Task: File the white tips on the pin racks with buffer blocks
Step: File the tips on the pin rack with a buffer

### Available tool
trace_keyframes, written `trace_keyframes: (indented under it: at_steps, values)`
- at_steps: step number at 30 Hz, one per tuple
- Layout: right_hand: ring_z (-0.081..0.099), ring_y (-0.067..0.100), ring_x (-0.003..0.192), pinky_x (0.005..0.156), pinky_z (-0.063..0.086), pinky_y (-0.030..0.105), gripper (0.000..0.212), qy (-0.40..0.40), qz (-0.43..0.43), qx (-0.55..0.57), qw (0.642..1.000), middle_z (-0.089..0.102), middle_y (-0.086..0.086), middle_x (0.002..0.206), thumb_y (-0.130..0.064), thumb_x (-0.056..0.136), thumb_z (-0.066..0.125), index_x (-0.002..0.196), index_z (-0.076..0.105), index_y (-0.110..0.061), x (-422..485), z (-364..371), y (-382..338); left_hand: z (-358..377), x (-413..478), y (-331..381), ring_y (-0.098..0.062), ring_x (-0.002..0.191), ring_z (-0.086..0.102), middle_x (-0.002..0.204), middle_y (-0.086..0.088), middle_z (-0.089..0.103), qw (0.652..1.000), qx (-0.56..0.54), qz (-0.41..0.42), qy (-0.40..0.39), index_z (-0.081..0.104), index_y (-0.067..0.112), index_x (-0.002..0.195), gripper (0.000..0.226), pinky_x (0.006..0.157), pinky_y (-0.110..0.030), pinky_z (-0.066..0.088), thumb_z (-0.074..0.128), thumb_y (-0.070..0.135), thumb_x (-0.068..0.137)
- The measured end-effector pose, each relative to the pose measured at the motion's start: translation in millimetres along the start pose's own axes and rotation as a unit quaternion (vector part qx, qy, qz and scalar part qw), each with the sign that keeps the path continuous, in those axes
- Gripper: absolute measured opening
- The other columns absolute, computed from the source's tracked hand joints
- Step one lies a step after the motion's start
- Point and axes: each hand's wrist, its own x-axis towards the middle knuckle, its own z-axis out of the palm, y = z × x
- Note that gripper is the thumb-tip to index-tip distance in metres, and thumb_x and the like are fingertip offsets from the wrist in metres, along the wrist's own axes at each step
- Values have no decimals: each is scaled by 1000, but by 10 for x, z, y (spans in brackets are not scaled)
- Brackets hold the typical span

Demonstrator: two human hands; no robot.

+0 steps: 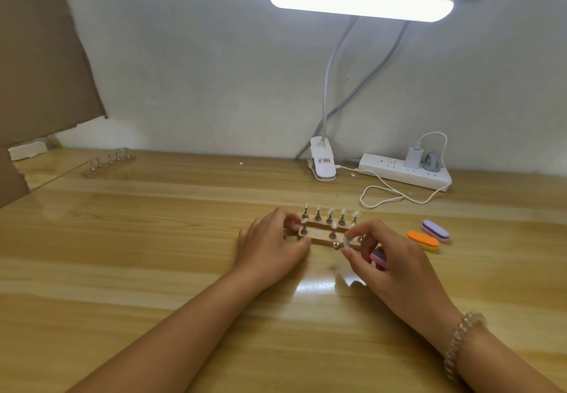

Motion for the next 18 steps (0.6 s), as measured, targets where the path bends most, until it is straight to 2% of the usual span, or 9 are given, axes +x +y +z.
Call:
trace_keyframes:
  at_steps: [3, 6, 11, 18]
  values:
    - [61, 6, 66, 61, 52, 23, 16, -2, 0, -4, 1000, 60, -15, 67, -28, 84, 71, 98, 64, -25, -2, -5, -1, -10, -28, -1, -5, 106, 53, 102, 22, 59, 999, 33, 23, -16, 61, 44, 104, 22, 91, -31, 30, 66, 49, 83]
    - [60, 7, 65, 60, 53, 25, 16, 0, -1, -5, 1000, 59, -15, 67, -29, 84, 69, 100, 64, -26, -1, -10, -7, -22, -60, 31, -3, 100, 55, 97, 20, 59, 998, 15, 52, -18, 59, 41, 93, 15, 93, -32, 36, 68, 45, 81]
    - [59, 4, 65, 60, 55, 31, 16, -6, -7, -17, 1000, 57, -16, 65, -34, 83, 67, 99, 64, -30, -3, -5, -24, -17, -120, 99, -1, 87, 54, 91, 18, 59, 990, -4, 138, -35, 55, 39, 88, 17, 90, -35, 46, 70, 37, 80]
    - [60, 4, 68, 62, 56, 34, 19, -26, -5, -48, 998, 56, -20, 67, -36, 83, 65, 101, 62, -34, -14, -3, -41, 12, -144, 112, -2, 86, 53, 90, 19, 57, 981, 15, 188, -38, 52, 39, 91, 23, 83, -26, 44, 70, 38, 78]
